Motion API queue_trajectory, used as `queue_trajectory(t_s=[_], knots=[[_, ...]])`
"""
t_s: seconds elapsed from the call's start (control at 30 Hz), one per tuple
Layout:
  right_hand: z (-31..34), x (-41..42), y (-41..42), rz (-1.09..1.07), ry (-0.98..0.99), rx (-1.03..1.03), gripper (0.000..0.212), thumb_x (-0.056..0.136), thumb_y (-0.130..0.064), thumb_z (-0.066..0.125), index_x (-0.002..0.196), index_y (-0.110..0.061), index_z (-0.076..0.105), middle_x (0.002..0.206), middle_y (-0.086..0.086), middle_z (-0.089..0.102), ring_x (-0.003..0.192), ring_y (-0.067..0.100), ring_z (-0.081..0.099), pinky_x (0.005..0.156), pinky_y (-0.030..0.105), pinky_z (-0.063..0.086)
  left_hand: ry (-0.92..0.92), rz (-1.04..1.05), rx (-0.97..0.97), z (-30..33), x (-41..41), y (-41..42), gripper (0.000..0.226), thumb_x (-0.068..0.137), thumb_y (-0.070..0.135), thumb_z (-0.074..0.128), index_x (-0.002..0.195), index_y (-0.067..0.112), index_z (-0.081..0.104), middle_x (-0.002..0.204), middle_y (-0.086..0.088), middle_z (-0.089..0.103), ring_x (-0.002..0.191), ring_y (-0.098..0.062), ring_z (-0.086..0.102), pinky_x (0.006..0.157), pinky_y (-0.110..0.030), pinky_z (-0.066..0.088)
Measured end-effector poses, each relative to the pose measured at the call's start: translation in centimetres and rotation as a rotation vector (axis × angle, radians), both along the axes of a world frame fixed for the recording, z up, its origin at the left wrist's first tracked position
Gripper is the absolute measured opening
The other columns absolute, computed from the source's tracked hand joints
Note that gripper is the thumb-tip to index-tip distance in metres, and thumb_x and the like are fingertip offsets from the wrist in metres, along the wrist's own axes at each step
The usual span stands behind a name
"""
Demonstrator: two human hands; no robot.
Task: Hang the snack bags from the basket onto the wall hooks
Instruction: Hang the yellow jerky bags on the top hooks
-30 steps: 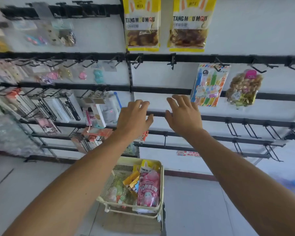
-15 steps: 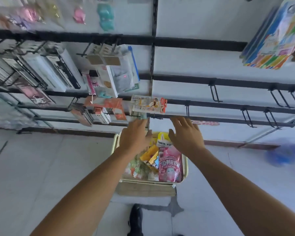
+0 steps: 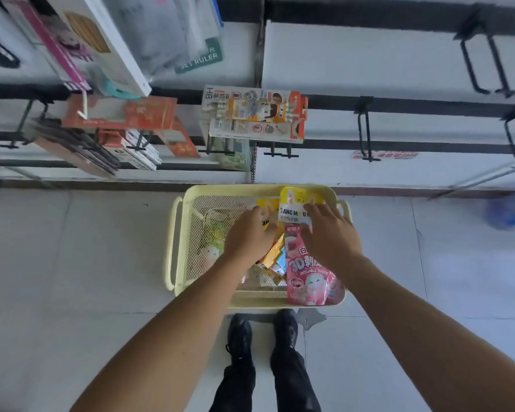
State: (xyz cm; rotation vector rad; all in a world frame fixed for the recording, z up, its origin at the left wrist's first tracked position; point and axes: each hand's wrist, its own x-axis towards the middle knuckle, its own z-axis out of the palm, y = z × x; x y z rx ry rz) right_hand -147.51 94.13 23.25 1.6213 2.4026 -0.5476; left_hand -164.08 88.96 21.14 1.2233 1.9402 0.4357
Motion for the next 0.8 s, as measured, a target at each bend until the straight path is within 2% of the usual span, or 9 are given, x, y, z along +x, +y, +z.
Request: queue_trajectory(t_s=[0.1, 0.27, 0.33, 0.43, 0.53, 0.6, 0.67, 0.73, 0.8], knots=[[-2.9, -0.2, 1.6, 0.000, -0.002, -0.015, 0.042, 0.100, -0.034, 0.045, 0.139, -0.018, 0.047, 0.142, 0.004, 0.052, 0.133, 0.027, 0.047, 0.107, 0.044, 0.036, 0.016, 0.010, -0.044, -3.3, 0.3, 3.0, 0.034, 0.100, 0.031, 0.054, 0.126, 0.009, 0.059, 0.128, -0.009, 0.065, 0.104, -0.021, 0.062, 0.080, -0.033, 0.048], [-6.2, -0.2, 3.2, -0.020, 0.034, -0.041, 0.040, 0.101, -0.032, 0.043, 0.136, -0.015, 0.050, 0.136, 0.006, 0.057, 0.128, 0.027, 0.048, 0.099, 0.043, 0.043, 0.005, 0.033, -0.161, -7.9, 1.8, 6.5, 0.044, 0.099, 0.033, 0.056, 0.136, 0.009, 0.052, 0.128, -0.011, 0.063, 0.111, -0.030, 0.062, 0.089, -0.040, 0.050], [-7.0, 0.2, 3.7, -0.017, 0.028, -0.049, 0.040, 0.101, -0.032, 0.043, 0.137, -0.015, 0.050, 0.135, 0.006, 0.058, 0.128, 0.028, 0.049, 0.097, 0.042, 0.044, -0.005, 0.016, -0.180, -9.6, 2.3, 7.3, 0.046, 0.096, 0.037, 0.061, 0.134, 0.011, 0.055, 0.126, -0.009, 0.065, 0.110, -0.029, 0.063, 0.086, -0.038, 0.051], [-7.9, 0.8, 4.3, -0.036, 0.032, -0.061, 0.040, 0.101, -0.032, 0.044, 0.137, -0.016, 0.051, 0.132, 0.007, 0.059, 0.123, 0.029, 0.054, 0.092, 0.040, 0.046, -0.018, 0.040, -0.180, -11.6, 2.4, 8.2, 0.045, 0.089, 0.041, 0.068, 0.126, 0.016, 0.061, 0.119, -0.002, 0.069, 0.095, -0.022, 0.065, 0.073, -0.031, 0.050], [-8.5, 1.3, 4.6, -0.049, 0.032, -0.059, 0.039, 0.100, -0.031, 0.044, 0.136, -0.016, 0.052, 0.130, 0.008, 0.061, 0.121, 0.030, 0.056, 0.095, 0.040, 0.045, -0.069, 0.066, -0.179, -12.2, 2.5, 9.0, 0.037, 0.091, 0.027, 0.070, 0.125, 0.013, 0.064, 0.111, -0.003, 0.069, 0.080, -0.017, 0.059, 0.055, -0.024, 0.038], [-8.6, 1.8, 4.7, -0.058, 0.045, -0.045, 0.039, 0.099, -0.029, 0.045, 0.134, -0.015, 0.054, 0.129, 0.009, 0.061, 0.122, 0.031, 0.055, 0.096, 0.041, 0.044, -0.133, 0.052, -0.189, -12.2, 2.4, 8.9, 0.028, 0.094, 0.022, 0.066, 0.121, 0.012, 0.068, 0.101, -0.007, 0.071, 0.072, -0.017, 0.058, 0.055, -0.024, 0.039], [-8.4, 2.4, 4.7, -0.087, 0.064, -0.046, 0.039, 0.099, -0.028, 0.045, 0.135, -0.016, 0.054, 0.131, 0.008, 0.060, 0.123, 0.031, 0.052, 0.091, 0.042, 0.046, -0.196, 0.069, -0.183, -12.0, 1.8, 8.0, 0.021, 0.097, 0.023, 0.064, 0.110, 0.008, 0.069, 0.090, -0.009, 0.069, 0.072, -0.020, 0.059, 0.062, -0.028, 0.040], [-8.1, 2.9, 4.7, -0.094, 0.077, -0.043, 0.036, 0.099, -0.027, 0.046, 0.133, -0.016, 0.055, 0.129, 0.008, 0.061, 0.122, 0.030, 0.051, 0.082, 0.040, 0.047, -0.212, 0.111, -0.154, -11.6, 0.6, 6.6, 0.026, 0.097, 0.026, 0.062, 0.106, 0.002, 0.066, 0.089, -0.010, 0.066, 0.077, -0.020, 0.057, 0.066, -0.031, 0.038], [-7.8, 3.1, 4.7, -0.091, 0.085, -0.038, 0.035, 0.098, -0.025, 0.047, 0.130, -0.014, 0.056, 0.126, 0.009, 0.063, 0.119, 0.030, 0.052, 0.077, 0.038, 0.045, -0.216, 0.142, -0.130, -10.7, -0.6, 5.2, 0.020, 0.099, 0.024, 0.059, 0.110, 0.009, 0.067, 0.093, -0.008, 0.067, 0.078, -0.021, 0.057, 0.066, -0.030, 0.038]])
